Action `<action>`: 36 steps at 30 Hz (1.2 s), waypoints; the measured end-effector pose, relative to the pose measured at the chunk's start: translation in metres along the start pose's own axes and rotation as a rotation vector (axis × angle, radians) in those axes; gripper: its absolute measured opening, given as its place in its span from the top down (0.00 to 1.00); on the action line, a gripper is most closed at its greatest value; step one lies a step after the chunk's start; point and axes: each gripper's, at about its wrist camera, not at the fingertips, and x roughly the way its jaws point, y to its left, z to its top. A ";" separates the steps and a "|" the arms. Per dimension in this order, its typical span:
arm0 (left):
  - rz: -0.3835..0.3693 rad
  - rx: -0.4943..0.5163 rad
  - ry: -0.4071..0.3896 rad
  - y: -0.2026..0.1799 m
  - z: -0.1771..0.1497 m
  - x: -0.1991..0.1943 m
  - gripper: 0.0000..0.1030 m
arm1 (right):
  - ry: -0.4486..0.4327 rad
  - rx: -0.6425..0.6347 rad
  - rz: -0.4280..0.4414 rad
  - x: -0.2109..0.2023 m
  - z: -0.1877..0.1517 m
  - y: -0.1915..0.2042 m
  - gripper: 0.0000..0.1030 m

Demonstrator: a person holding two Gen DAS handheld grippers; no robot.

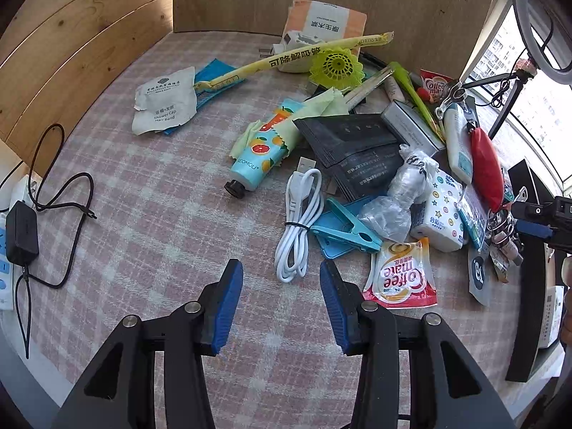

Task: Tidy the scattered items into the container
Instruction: 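Reach the right gripper to the silver metal clip while the left reaches the coiled white cable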

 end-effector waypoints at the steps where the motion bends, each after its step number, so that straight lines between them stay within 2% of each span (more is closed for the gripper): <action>1: 0.001 0.000 0.002 0.001 0.001 0.002 0.60 | 0.001 0.006 -0.002 0.002 0.000 0.001 0.52; 9: 0.006 0.026 0.034 0.000 0.006 0.022 0.61 | 0.036 0.020 -0.017 0.017 0.004 0.004 0.61; 14: 0.010 0.033 0.039 -0.004 0.010 0.028 0.67 | 0.036 0.016 -0.023 0.017 0.005 0.005 0.61; 24: 0.015 0.033 0.050 -0.010 0.014 0.035 0.72 | 0.044 0.006 -0.039 0.016 0.008 0.008 0.61; 26: 0.016 0.036 0.050 -0.012 0.015 0.036 0.76 | 0.044 0.000 -0.043 0.016 0.008 0.009 0.61; 36: 0.008 0.014 0.048 -0.011 0.014 0.035 0.79 | 0.048 -0.008 -0.058 0.015 0.011 0.012 0.60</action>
